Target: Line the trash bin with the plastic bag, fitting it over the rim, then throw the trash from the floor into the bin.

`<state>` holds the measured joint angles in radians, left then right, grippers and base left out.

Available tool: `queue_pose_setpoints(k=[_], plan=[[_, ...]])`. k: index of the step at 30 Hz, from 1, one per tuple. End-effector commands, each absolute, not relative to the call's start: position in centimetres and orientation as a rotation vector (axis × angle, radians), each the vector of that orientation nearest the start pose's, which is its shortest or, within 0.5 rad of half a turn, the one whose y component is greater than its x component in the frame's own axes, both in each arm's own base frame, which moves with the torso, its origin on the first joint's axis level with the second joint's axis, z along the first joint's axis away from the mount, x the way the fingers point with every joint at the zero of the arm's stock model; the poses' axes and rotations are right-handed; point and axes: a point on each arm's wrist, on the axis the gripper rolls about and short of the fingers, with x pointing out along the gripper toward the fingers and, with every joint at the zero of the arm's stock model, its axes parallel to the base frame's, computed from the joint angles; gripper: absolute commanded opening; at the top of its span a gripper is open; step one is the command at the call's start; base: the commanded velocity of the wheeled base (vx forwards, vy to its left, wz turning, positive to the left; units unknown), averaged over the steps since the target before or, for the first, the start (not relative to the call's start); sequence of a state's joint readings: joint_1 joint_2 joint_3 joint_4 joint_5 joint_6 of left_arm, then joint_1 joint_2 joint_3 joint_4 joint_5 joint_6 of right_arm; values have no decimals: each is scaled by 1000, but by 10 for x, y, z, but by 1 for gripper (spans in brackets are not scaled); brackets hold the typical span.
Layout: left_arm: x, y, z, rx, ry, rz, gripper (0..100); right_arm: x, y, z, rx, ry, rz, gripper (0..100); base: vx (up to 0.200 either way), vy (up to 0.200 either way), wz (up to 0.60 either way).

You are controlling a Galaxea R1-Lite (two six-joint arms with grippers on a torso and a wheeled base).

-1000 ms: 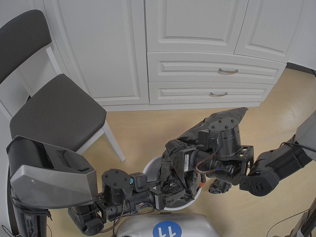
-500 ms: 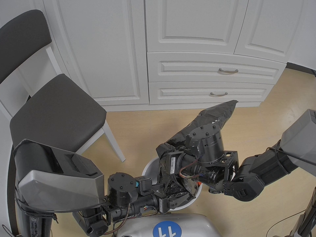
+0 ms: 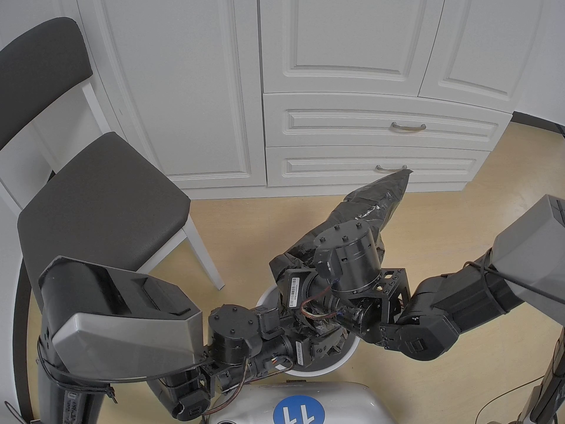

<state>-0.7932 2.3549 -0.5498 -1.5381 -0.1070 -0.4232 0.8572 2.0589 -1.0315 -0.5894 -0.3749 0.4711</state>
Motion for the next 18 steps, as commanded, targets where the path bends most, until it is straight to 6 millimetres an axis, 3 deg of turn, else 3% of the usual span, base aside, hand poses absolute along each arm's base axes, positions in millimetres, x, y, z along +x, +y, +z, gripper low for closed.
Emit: queue_pose_setpoints(k=[1, 14, 15, 18], plan=[[248, -263, -17, -301, 410, -741, 100, 258, 292, 112, 206, 458, 381, 0, 0, 0, 0], [250, -264, -16, -300, 392, -721, 100, 258, 289, 117, 215, 446, 377, 0, 0, 0, 0], [250, -264, -16, -300, 392, -721, 0, 259, 289, 117, 216, 445, 375, 0, 0, 0, 0], [250, -264, -15, -300, 391, -721, 0, 261, 288, 119, 222, 436, 365, 0, 0, 0, 0]])
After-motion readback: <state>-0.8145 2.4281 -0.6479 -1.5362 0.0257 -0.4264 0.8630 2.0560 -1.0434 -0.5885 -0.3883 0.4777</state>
